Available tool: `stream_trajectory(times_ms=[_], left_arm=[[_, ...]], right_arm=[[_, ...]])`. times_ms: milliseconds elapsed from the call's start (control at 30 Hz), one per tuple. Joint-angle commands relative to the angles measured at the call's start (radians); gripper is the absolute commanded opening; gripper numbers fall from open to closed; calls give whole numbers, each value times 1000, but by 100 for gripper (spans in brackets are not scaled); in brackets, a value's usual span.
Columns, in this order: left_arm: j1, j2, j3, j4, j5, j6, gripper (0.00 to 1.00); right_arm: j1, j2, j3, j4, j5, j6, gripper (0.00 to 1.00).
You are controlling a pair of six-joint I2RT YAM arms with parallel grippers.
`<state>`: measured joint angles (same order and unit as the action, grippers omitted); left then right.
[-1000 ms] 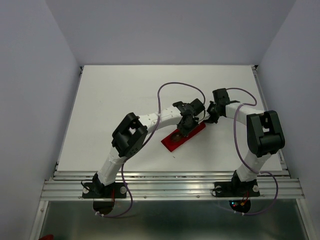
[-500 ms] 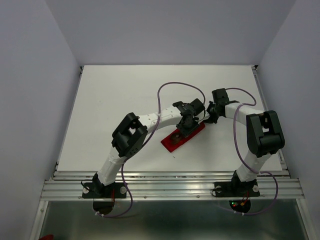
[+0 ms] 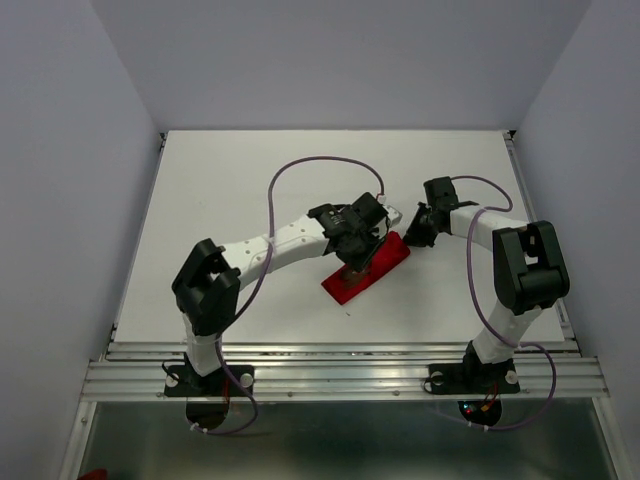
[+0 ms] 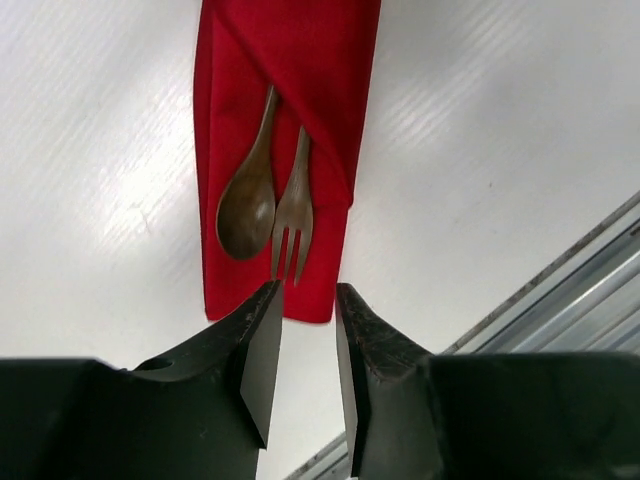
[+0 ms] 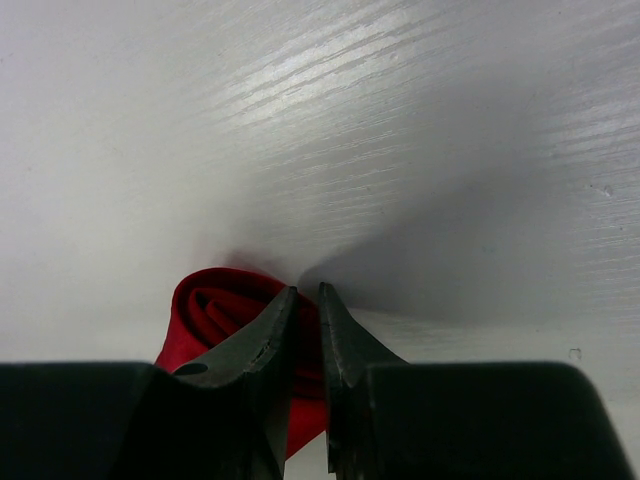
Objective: Fold the napkin into a case and place the utensils inside
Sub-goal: Stuff the fork into the folded napkin.
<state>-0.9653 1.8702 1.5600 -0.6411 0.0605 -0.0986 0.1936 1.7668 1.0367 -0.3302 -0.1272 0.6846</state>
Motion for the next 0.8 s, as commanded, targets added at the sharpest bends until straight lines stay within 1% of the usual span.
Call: stream_trajectory(times_ms=[0, 33, 67, 100, 133, 167, 200, 333, 533, 667, 767], left_arm=[[23, -123, -150, 64, -10, -128, 36], [39, -147, -219, 87, -13, -142, 26], [46, -155, -251, 96, -11, -153, 20], [54, -163, -277, 103, -8, -164, 17], [66, -173, -325, 118, -7, -167, 10], [69, -177, -342, 123, -5, -168, 7], [73, -183, -366, 135, -4, -167, 6], [79, -178, -388, 162, 12, -158, 4], [82, -135, -359, 179, 18, -142, 3], [82, -115, -344, 190, 54, -128, 2], [82, -89, -337, 190, 65, -124, 0]], right_arm=[[10, -30, 8, 0, 11, -14, 20], [10, -32, 8, 0, 11, -14, 20], [10, -32, 8, 0, 12, -16, 20], [10, -33, 8, 0, 14, -17, 20], [10, -33, 8, 0, 15, -17, 20], [10, -35, 8, 0, 18, -17, 20], [10, -36, 5, 0, 17, -17, 20], [10, -36, -1, 0, 21, -17, 20], [10, -43, -13, 2, 21, -13, 20], [20, -49, -14, -1, 24, -13, 20], [20, -50, -12, -4, 27, -11, 20]])
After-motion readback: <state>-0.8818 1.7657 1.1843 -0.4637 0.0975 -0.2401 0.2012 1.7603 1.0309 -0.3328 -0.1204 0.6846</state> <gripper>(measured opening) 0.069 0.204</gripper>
